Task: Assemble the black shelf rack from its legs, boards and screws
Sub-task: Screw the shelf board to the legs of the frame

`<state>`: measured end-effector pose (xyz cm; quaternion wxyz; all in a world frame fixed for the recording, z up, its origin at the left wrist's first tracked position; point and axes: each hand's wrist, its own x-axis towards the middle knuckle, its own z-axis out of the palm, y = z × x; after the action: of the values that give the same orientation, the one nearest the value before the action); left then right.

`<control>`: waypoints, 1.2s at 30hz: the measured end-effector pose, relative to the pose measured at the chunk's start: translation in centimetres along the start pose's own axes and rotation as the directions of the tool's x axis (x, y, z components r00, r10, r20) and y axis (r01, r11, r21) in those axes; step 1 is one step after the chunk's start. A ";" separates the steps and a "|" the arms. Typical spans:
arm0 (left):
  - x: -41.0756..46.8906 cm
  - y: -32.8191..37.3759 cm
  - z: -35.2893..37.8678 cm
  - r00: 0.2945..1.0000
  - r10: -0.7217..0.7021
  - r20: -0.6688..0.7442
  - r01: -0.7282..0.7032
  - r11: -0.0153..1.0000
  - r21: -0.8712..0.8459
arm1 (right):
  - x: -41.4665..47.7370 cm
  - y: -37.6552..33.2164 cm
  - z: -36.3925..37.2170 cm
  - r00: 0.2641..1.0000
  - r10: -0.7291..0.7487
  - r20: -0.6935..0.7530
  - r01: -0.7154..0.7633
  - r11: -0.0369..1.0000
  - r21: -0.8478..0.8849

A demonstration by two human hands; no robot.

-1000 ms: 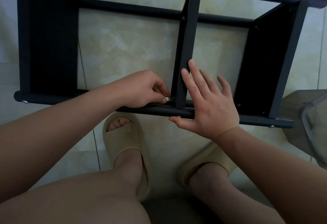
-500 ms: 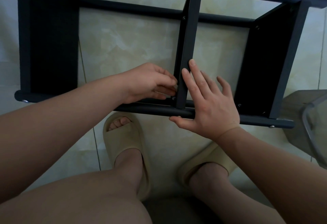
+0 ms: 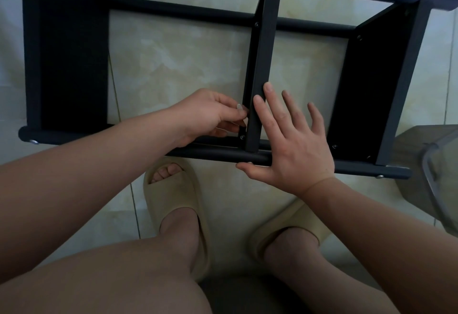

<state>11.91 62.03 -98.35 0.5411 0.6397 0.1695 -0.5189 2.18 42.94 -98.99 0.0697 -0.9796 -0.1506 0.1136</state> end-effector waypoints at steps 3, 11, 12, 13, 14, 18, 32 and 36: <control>-0.2 0.0 -0.3 1.000 -0.006 0.008 0.005 0.998 0.066 | 0.0 0.0 0.0 1.000 0.002 -0.001 -0.002 1.000 0.006; -0.1 0.5 0.0 0.999 0.043 -0.015 -0.043 0.999 0.003 | 0.0 0.0 0.0 1.000 0.002 -0.005 -0.002 1.000 0.029; -0.1 0.4 0.0 0.999 0.040 -0.015 -0.040 0.999 0.008 | 0.0 0.0 0.0 1.000 0.002 -0.003 -0.002 1.000 0.029; -0.1 0.4 -0.1 0.999 0.036 -0.012 -0.036 0.999 0.015 | 0.0 0.0 0.0 1.000 0.002 -0.002 -0.002 1.000 0.031; -0.1 0.3 -0.2 0.999 0.033 -0.007 -0.033 0.999 0.026 | 0.0 0.0 0.0 1.000 0.001 -0.003 -0.001 0.999 0.032; -0.1 0.0 -0.5 1.000 0.012 0.007 -0.013 0.995 0.097 | 0.0 0.0 0.0 1.000 0.002 -0.003 -0.002 0.999 0.037; -0.2 0.0 0.3 0.998 -0.058 0.022 0.057 0.998 0.027 | -0.1 0.0 0.0 1.000 0.003 -0.001 -0.003 0.999 0.039; -0.2 0.1 0.5 0.998 -0.048 0.036 0.046 0.997 0.061 | -0.1 0.0 0.0 1.000 0.000 0.008 -0.001 0.999 0.041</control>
<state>11.67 61.67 -98.12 0.5125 0.6418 0.1587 -0.5480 2.11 42.96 -98.94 0.0894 -0.9775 -0.1482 0.1204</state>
